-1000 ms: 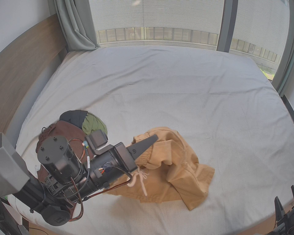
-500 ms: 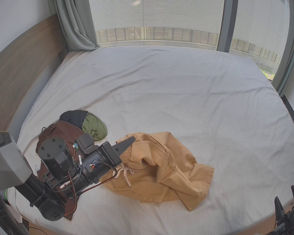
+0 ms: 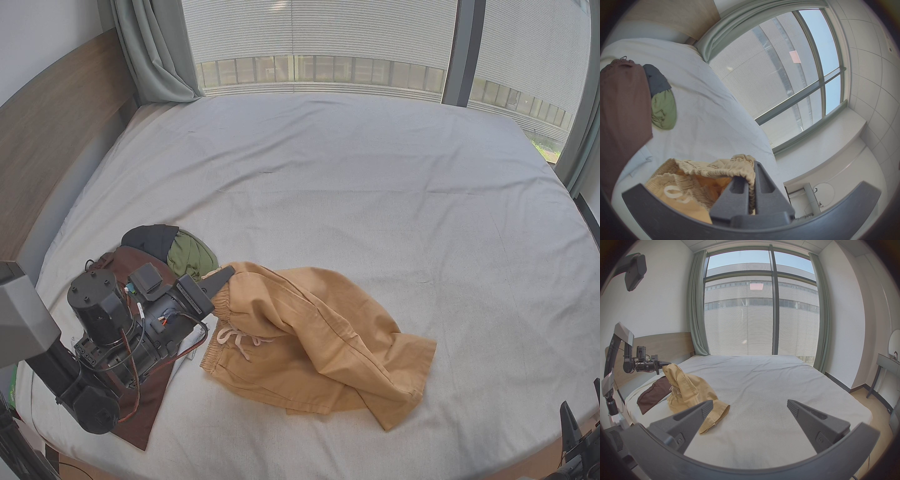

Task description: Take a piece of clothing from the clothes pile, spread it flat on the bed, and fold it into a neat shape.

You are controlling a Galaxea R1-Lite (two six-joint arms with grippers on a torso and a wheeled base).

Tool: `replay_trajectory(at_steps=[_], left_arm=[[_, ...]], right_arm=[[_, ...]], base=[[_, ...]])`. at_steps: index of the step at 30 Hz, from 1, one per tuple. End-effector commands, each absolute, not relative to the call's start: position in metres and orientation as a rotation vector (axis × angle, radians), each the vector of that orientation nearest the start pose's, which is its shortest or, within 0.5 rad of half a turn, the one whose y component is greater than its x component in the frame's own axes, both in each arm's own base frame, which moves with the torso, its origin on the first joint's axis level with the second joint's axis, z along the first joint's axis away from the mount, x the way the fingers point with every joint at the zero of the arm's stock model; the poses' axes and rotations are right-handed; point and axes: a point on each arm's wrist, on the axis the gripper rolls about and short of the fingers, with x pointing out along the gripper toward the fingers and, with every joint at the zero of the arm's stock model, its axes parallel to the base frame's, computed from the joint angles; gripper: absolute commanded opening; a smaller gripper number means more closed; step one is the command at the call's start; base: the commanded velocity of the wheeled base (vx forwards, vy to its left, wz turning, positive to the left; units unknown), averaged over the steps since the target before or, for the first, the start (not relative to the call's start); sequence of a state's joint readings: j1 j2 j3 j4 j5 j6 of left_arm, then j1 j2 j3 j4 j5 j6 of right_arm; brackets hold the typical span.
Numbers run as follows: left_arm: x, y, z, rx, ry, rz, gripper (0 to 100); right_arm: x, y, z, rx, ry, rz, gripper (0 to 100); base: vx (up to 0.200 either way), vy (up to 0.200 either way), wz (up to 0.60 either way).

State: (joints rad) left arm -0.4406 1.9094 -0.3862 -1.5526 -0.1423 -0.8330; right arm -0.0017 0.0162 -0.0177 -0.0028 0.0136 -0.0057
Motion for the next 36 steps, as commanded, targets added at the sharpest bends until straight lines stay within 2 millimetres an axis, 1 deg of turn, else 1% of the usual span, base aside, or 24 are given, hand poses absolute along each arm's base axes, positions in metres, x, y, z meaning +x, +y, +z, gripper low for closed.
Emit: replay_trajectory(at_steps=[1, 2, 7, 14, 15, 17, 18, 19, 36], left_arm=[[0.263, -0.118, 0.106, -0.809, 0.233, -0.520, 0], [0.266, -0.113, 0.103, -0.809, 0.235, -0.497, 0], [0.274, -0.105, 0.096, -0.811, 0.242, -0.457, 0], [0.280, -0.099, 0.091, -0.790, 0.249, -0.454, 0], [0.283, -0.094, 0.085, -0.769, 0.261, -0.441, 0], [0.284, -0.094, 0.084, -0.767, 0.263, -0.439, 0], [0.286, -0.091, 0.076, -0.723, 0.275, -0.426, 0], [0.286, -0.090, 0.075, -0.714, 0.278, -0.422, 0], [0.287, -0.087, 0.068, -0.704, 0.298, -0.403, 0]], right_arm=[[-0.023, 0.000, 0.076, -0.008, -0.003, 0.012, 100], [-0.023, 0.000, 0.076, -0.008, -0.003, 0.012, 100], [-0.023, 0.000, 0.076, -0.008, -0.003, 0.012, 100], [-0.023, 0.000, 0.076, -0.008, -0.003, 0.012, 100], [-0.023, 0.000, 0.076, -0.009, -0.003, 0.011, 100], [-0.023, 0.000, 0.076, -0.009, -0.003, 0.011, 100], [-0.023, 0.000, 0.076, -0.009, -0.002, 0.012, 100], [-0.023, 0.000, 0.076, -0.009, -0.002, 0.012, 100], [-0.023, 0.000, 0.076, -0.017, -0.003, 0.011, 100]], base=[[0.000, 0.000, 0.00], [0.000, 0.000, 0.00], [0.000, 0.000, 0.00], [0.000, 0.000, 0.00], [0.000, 0.000, 0.00], [0.000, 0.000, 0.00], [0.000, 0.000, 0.00], [0.000, 0.000, 0.00], [0.000, 0.000, 0.00]])
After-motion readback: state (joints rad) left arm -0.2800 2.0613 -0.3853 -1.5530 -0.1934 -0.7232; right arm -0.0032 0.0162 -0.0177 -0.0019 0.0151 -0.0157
